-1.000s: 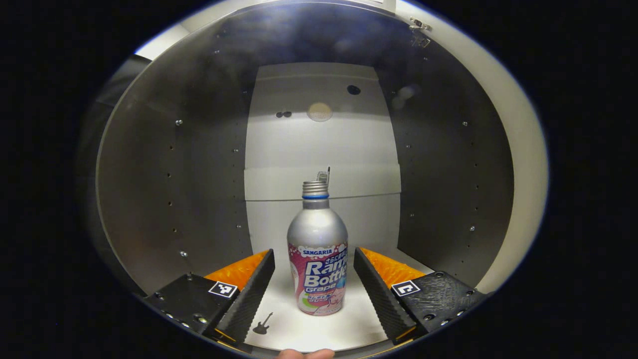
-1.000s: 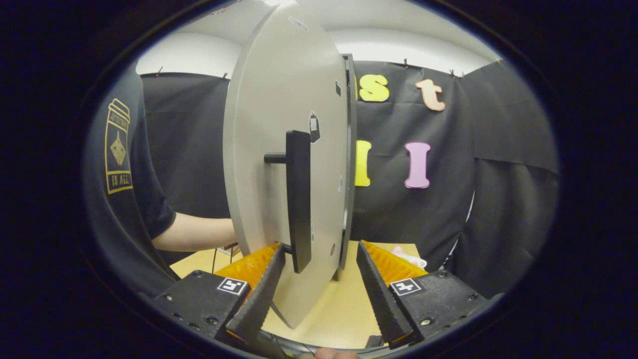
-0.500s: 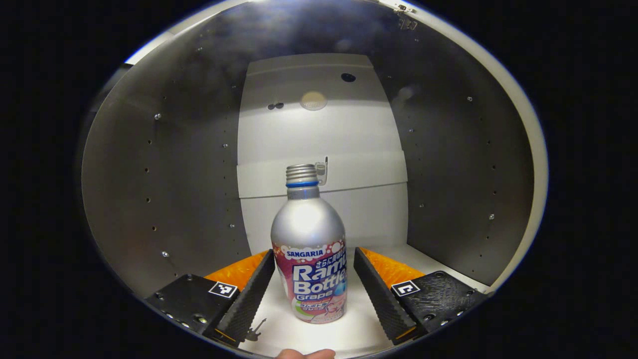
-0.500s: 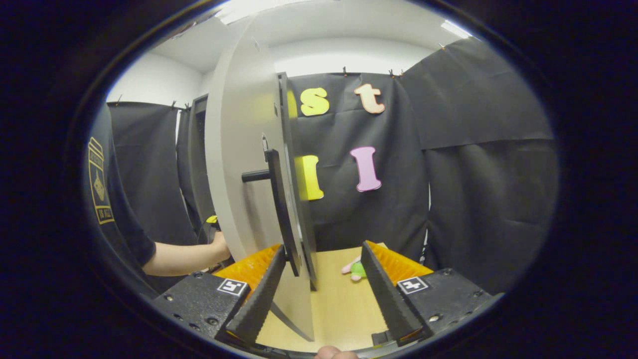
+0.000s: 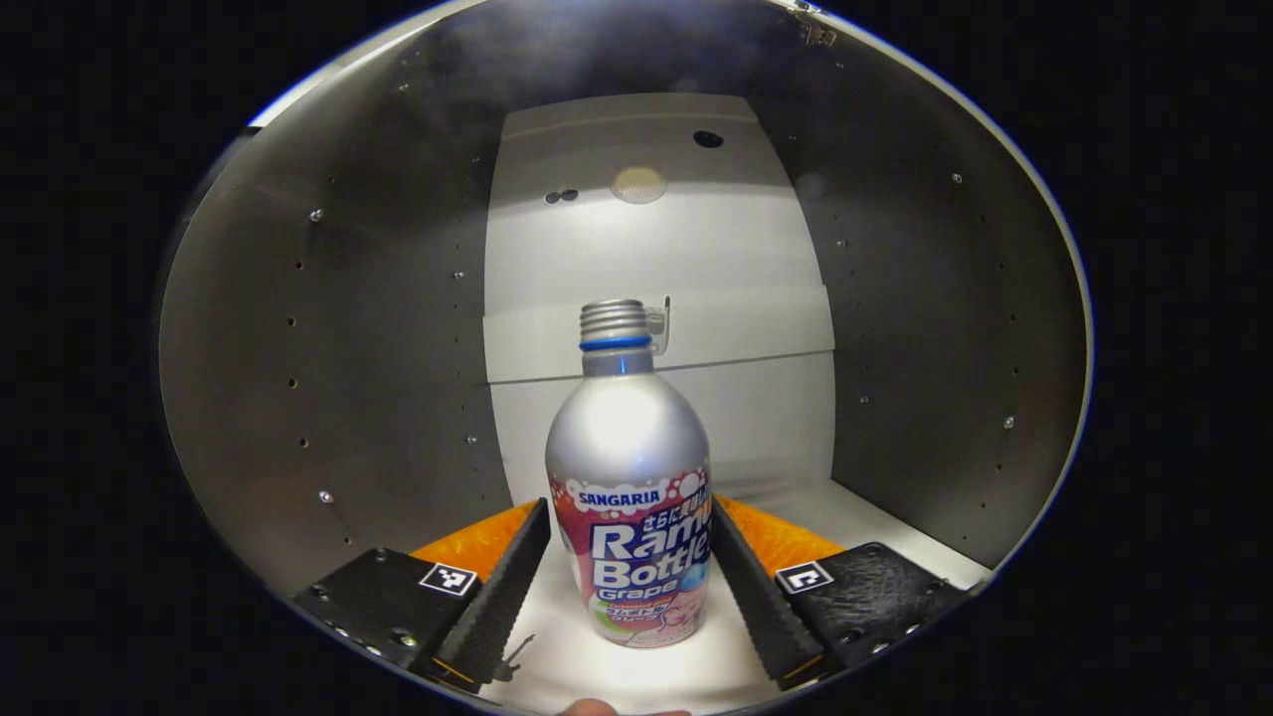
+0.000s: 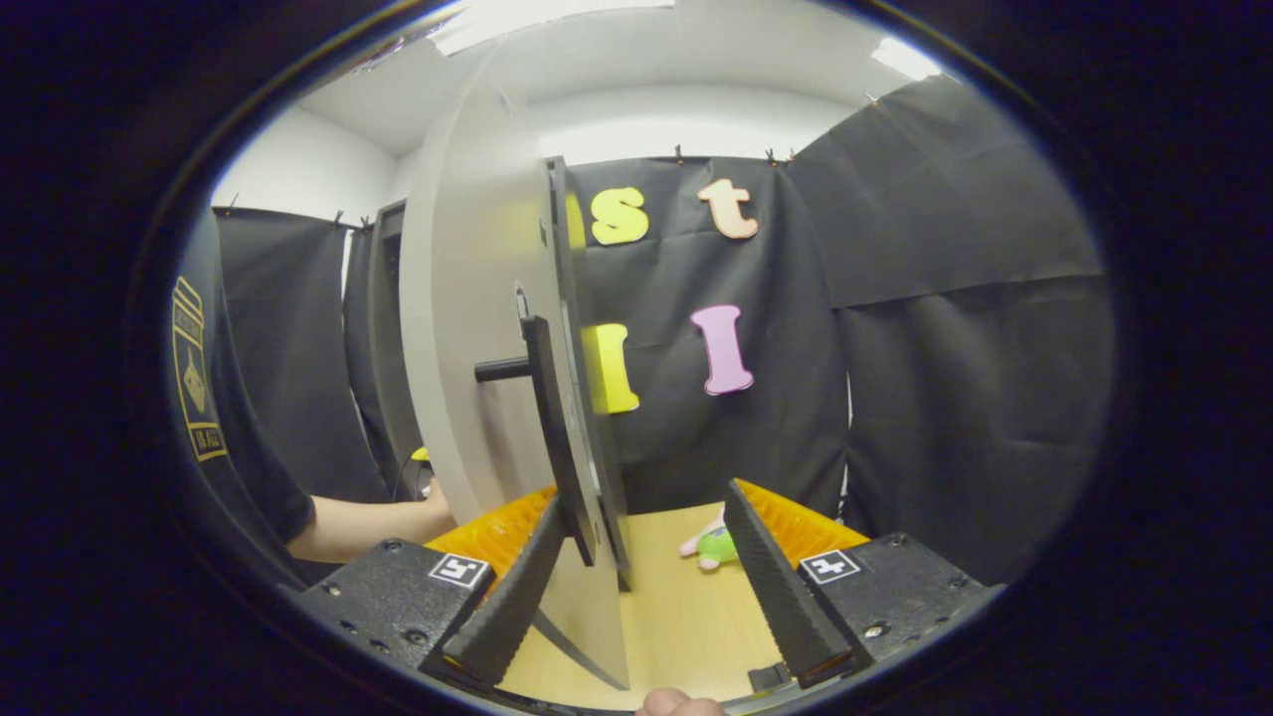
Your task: Open the cabinet door with the right hand, grasp the bottle in the cabinet with the left hand and place it on the coaster, then close the cabinet door with the right hand.
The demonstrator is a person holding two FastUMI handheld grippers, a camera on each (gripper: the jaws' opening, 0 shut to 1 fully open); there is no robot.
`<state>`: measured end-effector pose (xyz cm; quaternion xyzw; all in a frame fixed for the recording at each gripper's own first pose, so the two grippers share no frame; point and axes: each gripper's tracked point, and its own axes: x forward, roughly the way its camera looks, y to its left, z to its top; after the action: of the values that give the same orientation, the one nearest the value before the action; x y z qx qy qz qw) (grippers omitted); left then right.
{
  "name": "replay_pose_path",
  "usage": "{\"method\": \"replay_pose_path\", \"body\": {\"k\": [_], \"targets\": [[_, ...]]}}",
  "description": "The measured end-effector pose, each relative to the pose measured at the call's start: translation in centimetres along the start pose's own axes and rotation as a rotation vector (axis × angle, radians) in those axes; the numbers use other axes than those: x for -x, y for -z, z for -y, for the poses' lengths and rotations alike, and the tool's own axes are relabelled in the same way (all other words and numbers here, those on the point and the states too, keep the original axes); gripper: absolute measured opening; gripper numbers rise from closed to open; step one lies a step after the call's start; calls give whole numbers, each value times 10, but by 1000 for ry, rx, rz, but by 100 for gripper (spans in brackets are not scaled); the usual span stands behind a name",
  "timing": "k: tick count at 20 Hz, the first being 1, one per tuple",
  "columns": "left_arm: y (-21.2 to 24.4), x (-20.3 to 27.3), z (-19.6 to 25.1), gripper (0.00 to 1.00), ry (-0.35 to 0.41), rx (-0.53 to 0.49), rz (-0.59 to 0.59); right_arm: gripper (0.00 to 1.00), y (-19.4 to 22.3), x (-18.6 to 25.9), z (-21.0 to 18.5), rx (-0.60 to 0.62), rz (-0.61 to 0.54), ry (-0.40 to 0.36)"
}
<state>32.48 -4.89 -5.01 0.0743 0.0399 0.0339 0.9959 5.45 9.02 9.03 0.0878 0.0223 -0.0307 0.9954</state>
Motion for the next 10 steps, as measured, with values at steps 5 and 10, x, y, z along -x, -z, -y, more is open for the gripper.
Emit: {"method": "replay_pose_path", "body": {"k": [5,10], "targets": [[-5,13,5,73,41,15,-11,94,0,0,-1,-4,-1,1],[-22,32,4,73,74,-24,18,94,0,0,0,-3,-6,6]]}}
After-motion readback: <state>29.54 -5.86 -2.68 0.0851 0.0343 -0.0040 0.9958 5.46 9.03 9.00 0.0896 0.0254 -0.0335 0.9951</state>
